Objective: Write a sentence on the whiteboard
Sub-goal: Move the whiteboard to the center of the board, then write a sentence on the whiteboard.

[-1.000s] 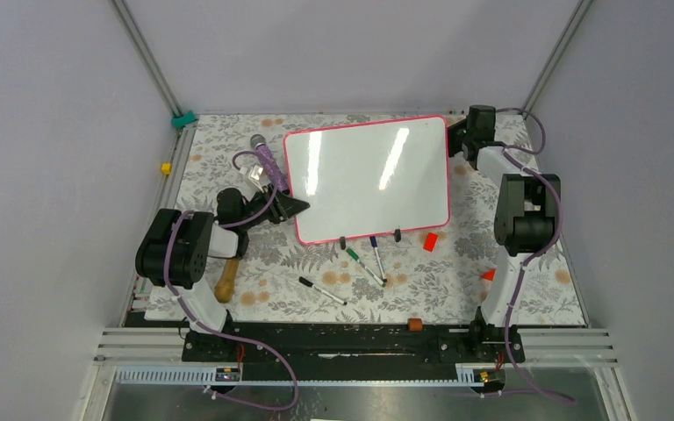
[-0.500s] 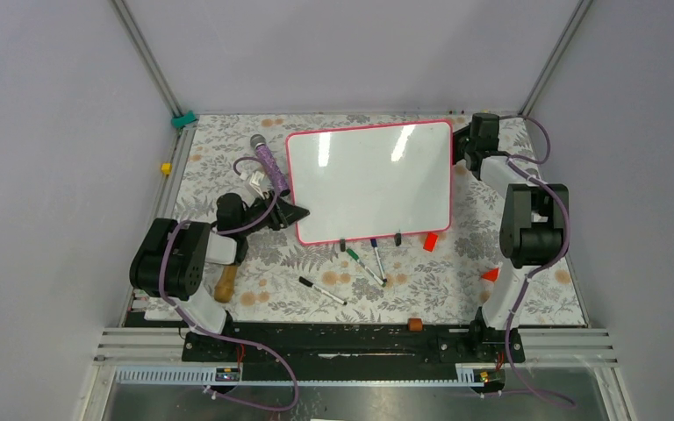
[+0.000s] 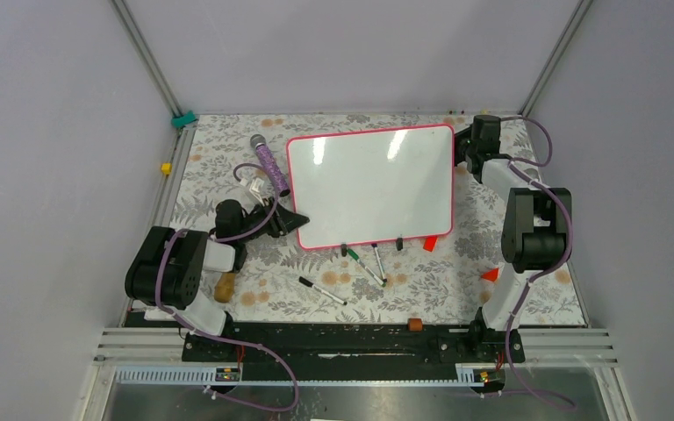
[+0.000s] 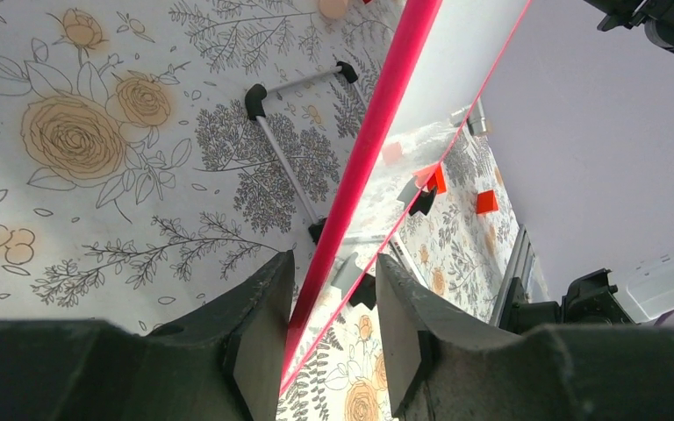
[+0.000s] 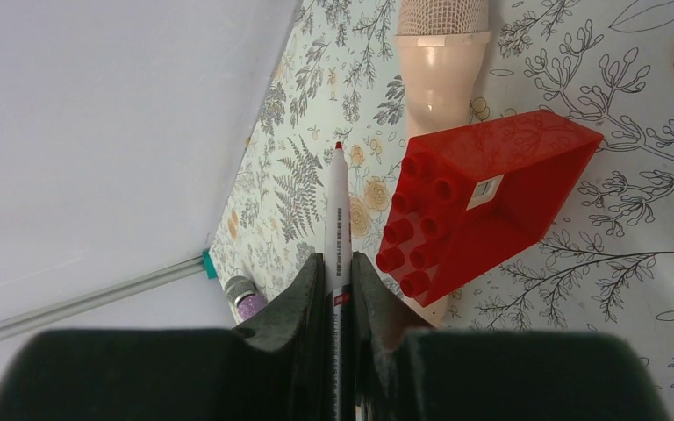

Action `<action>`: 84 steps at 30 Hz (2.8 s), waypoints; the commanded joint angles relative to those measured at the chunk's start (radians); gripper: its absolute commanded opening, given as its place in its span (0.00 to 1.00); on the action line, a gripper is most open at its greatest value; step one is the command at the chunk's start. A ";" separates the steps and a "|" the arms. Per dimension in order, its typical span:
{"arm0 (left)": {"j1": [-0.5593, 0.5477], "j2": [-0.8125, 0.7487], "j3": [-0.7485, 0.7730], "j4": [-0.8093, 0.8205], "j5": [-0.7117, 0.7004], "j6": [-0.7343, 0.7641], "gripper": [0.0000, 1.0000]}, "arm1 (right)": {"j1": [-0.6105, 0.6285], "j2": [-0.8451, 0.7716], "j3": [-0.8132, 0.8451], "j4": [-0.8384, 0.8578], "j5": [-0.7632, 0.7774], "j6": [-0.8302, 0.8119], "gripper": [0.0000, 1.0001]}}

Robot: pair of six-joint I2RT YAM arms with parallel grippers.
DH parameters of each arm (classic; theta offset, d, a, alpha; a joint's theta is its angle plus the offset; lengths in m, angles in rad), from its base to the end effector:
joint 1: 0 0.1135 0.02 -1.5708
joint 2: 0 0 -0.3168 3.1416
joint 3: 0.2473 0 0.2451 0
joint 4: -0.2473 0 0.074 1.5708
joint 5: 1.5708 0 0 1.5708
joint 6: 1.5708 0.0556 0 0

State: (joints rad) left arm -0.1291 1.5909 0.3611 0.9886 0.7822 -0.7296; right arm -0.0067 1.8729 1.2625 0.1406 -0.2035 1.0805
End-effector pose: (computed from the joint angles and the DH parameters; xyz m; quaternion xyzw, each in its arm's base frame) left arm 0.2652 -0.0740 0.1992 0.0095 0.7646 -0.5102 0.3937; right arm 0.4580 0.0082 0.2707 0.3931 0.7531 0.3406 0.4029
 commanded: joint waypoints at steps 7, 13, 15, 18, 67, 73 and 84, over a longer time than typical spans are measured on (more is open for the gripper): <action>-0.021 -0.057 -0.061 0.082 0.047 -0.004 0.39 | 0.002 -0.068 0.016 0.006 0.007 -0.016 0.00; -0.029 -0.092 -0.064 0.037 0.039 0.028 0.40 | -0.007 -0.067 0.022 0.002 0.016 -0.025 0.00; -0.029 -0.104 -0.047 -0.018 0.018 0.054 0.44 | -0.023 -0.064 0.030 0.000 0.017 -0.025 0.00; -0.025 -0.107 -0.030 -0.051 -0.008 0.067 0.51 | -0.047 -0.051 0.070 -0.023 0.029 -0.046 0.00; 0.002 0.347 0.193 0.474 0.397 -0.270 0.99 | -0.177 -0.934 -0.323 -0.258 0.108 -0.258 0.00; 0.010 0.329 0.190 0.470 0.382 -0.240 0.99 | -0.177 -0.956 -0.319 -0.260 0.074 -0.242 0.00; 0.013 0.285 0.213 0.470 0.454 -0.193 0.99 | -0.177 -0.963 -0.328 -0.239 0.042 -0.220 0.00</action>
State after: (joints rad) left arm -0.1230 1.9198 0.5526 1.3861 1.1824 -0.9531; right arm -0.1837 0.9329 0.9428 -0.1299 -0.1272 0.8463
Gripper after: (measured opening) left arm 0.989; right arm 0.165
